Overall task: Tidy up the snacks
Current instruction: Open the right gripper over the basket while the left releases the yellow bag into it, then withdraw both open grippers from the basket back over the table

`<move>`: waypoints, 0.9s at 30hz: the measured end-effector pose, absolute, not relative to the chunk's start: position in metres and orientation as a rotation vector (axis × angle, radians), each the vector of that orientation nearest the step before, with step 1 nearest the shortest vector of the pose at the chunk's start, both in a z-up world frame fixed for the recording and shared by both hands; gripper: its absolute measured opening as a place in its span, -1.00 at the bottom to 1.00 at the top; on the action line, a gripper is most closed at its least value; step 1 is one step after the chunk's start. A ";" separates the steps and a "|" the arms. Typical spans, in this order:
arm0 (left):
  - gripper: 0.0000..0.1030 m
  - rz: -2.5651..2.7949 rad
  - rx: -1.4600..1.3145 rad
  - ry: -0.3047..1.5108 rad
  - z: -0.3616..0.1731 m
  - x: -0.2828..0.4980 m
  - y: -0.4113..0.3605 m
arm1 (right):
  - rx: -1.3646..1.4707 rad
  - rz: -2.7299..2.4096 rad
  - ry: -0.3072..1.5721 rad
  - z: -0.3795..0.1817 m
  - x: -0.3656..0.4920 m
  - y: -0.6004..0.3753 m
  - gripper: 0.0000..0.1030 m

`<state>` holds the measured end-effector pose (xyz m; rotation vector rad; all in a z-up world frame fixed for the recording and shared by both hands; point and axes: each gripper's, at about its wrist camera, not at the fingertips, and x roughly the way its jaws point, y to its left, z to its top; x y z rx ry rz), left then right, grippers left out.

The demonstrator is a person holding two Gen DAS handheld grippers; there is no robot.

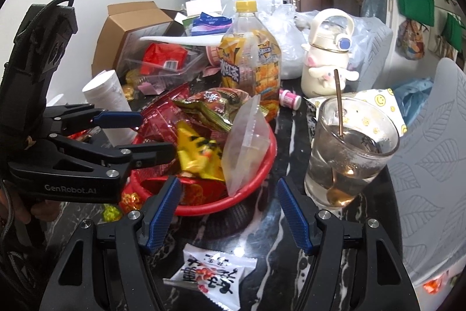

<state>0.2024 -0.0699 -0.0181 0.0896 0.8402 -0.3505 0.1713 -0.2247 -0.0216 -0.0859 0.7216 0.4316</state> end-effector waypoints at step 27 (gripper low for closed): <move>0.42 -0.308 0.098 0.631 0.066 0.094 -0.041 | -0.099 0.456 0.545 0.047 0.087 -0.192 0.34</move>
